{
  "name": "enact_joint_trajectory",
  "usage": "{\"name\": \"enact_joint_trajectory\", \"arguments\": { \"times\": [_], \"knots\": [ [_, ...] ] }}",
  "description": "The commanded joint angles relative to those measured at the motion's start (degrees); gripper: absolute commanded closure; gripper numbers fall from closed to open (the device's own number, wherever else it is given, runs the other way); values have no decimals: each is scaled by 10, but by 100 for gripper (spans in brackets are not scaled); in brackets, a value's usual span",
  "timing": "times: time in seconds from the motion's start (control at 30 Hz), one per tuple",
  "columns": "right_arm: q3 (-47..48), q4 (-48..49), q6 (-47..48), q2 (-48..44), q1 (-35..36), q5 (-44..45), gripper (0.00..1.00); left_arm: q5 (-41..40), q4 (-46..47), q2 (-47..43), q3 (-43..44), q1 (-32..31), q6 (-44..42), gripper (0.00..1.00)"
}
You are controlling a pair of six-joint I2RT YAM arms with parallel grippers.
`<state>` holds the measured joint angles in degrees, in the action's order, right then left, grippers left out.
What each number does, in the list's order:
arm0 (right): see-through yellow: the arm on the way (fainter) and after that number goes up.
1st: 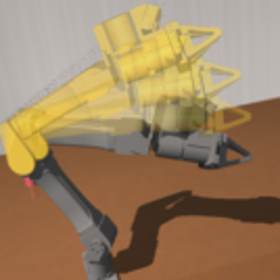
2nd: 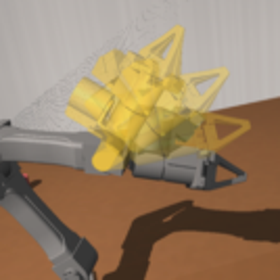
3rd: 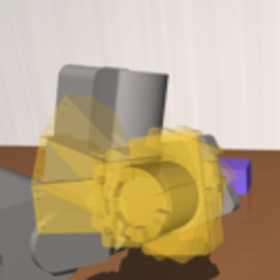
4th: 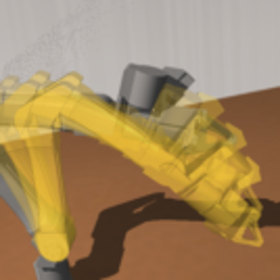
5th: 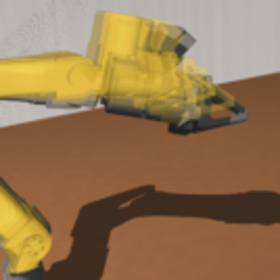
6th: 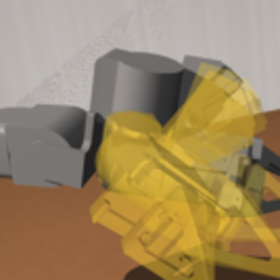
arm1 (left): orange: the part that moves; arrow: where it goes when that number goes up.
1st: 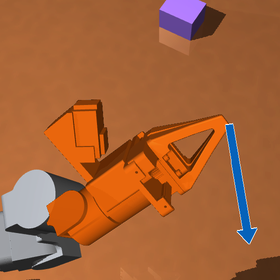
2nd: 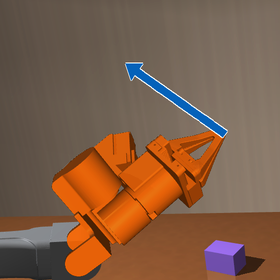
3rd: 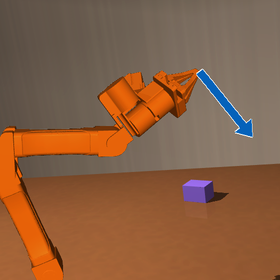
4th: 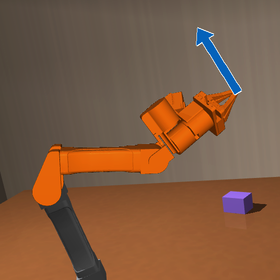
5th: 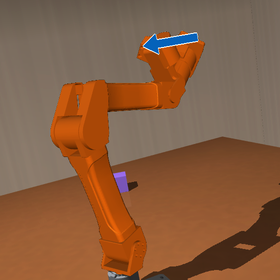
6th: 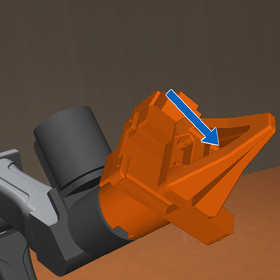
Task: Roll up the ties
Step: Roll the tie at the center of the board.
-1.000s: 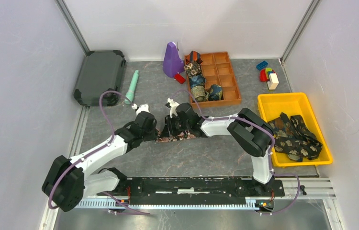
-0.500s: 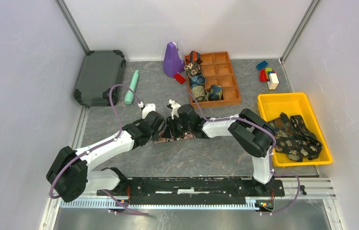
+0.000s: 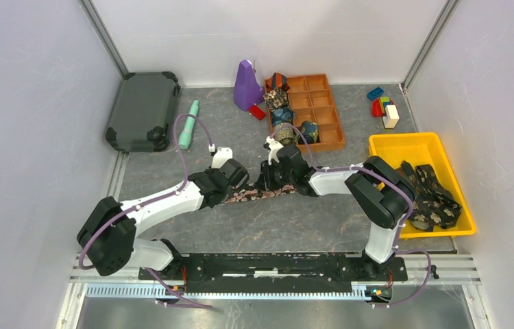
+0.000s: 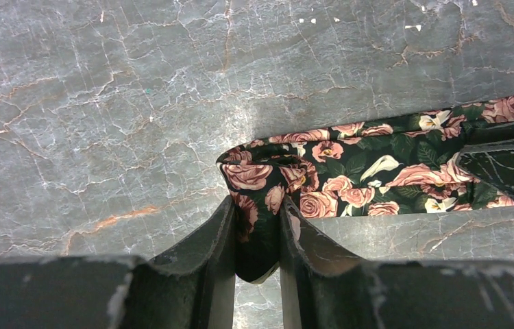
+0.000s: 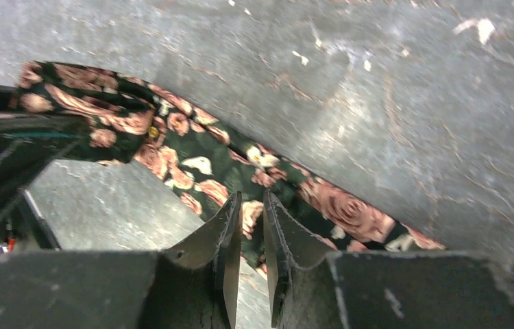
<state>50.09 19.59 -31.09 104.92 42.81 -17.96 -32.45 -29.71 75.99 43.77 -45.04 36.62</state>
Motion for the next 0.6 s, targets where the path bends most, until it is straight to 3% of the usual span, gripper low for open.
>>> {"name": "enact_joint_trajectory", "arguments": {
  "times": [0.0,0.57],
  "knots": [
    [-24,7,23,-19,-10,19,77,-47,-16,15,31,-12,-23,80],
    [-59,-6,25,-47,-16,24,78,-92,-49,91,86,-45,-16,80]
  ]
}}
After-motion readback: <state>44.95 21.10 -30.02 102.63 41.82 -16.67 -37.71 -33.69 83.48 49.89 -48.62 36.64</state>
